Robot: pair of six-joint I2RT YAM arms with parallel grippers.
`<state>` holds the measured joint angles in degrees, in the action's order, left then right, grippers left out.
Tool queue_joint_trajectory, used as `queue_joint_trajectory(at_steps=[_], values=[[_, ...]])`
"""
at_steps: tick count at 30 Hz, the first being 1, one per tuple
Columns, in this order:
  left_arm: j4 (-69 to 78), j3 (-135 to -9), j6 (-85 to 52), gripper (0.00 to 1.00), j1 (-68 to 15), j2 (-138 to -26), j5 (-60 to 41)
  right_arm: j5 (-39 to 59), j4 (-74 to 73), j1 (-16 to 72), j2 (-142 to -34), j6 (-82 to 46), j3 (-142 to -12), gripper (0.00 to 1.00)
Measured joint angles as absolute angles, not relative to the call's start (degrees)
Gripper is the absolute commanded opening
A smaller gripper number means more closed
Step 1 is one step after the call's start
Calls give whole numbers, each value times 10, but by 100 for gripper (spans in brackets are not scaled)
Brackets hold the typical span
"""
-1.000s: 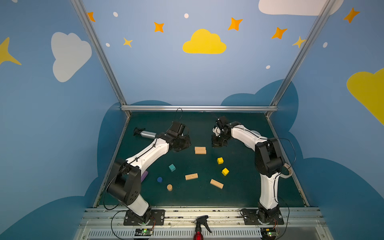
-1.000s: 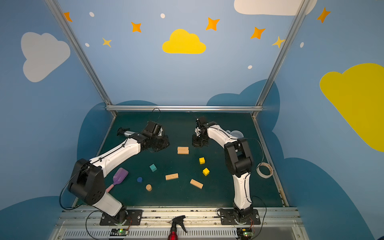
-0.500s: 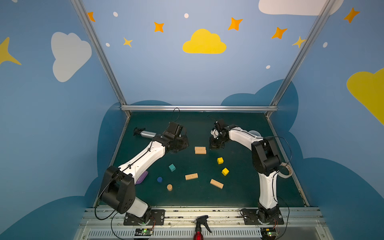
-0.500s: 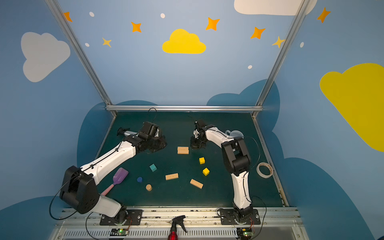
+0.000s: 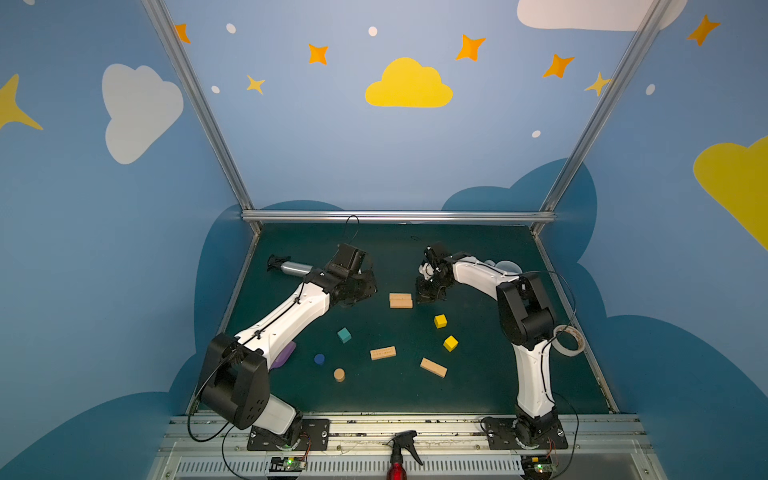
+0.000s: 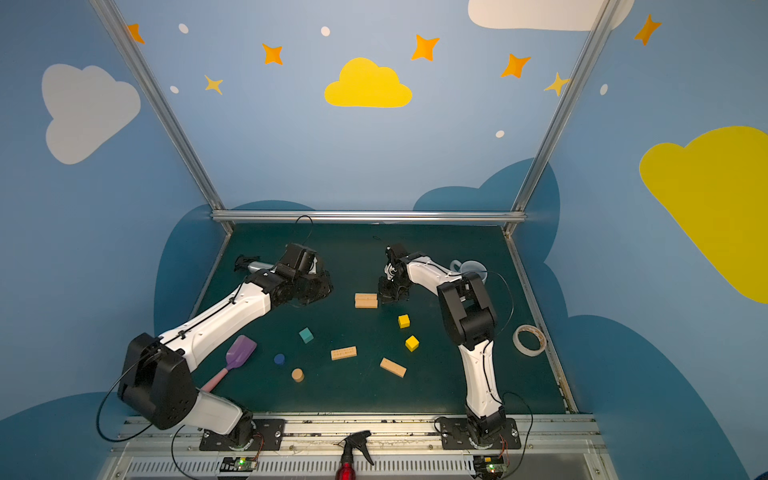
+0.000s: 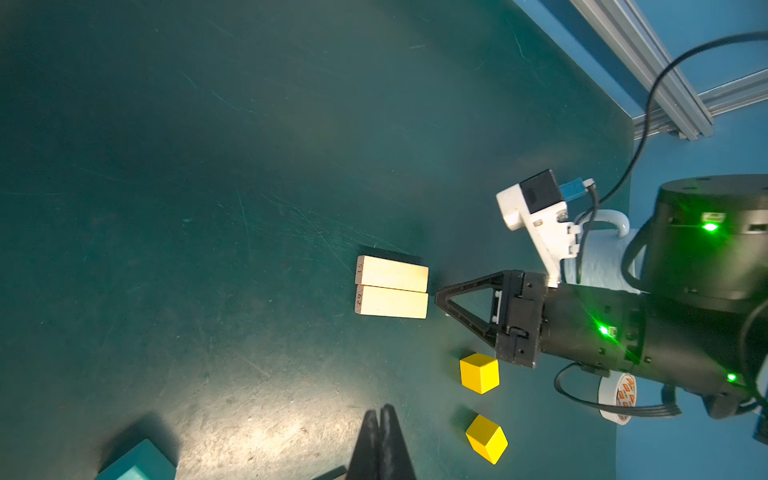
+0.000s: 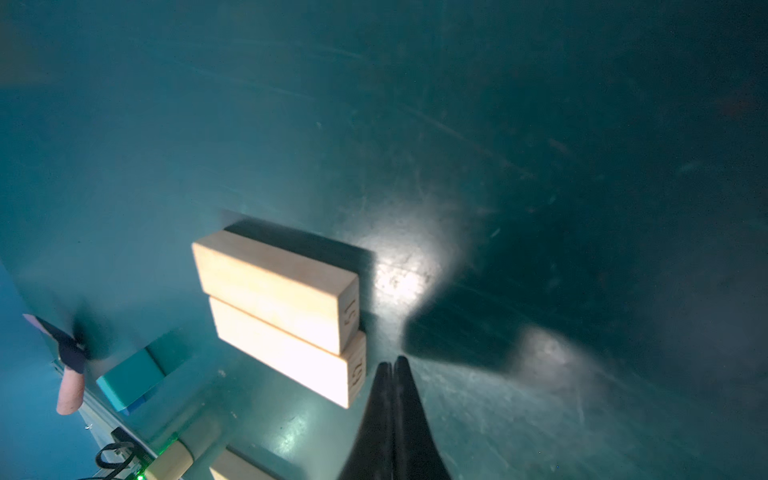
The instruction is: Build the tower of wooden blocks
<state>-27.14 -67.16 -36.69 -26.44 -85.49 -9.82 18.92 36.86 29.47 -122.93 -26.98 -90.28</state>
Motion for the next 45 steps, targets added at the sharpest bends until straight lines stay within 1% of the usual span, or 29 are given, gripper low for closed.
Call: queue_joint_trajectory(at_steps=[45], values=[[-272,-653,-367,5,-264,-827,-86,185,365,321,-1230,-284,-891,0]])
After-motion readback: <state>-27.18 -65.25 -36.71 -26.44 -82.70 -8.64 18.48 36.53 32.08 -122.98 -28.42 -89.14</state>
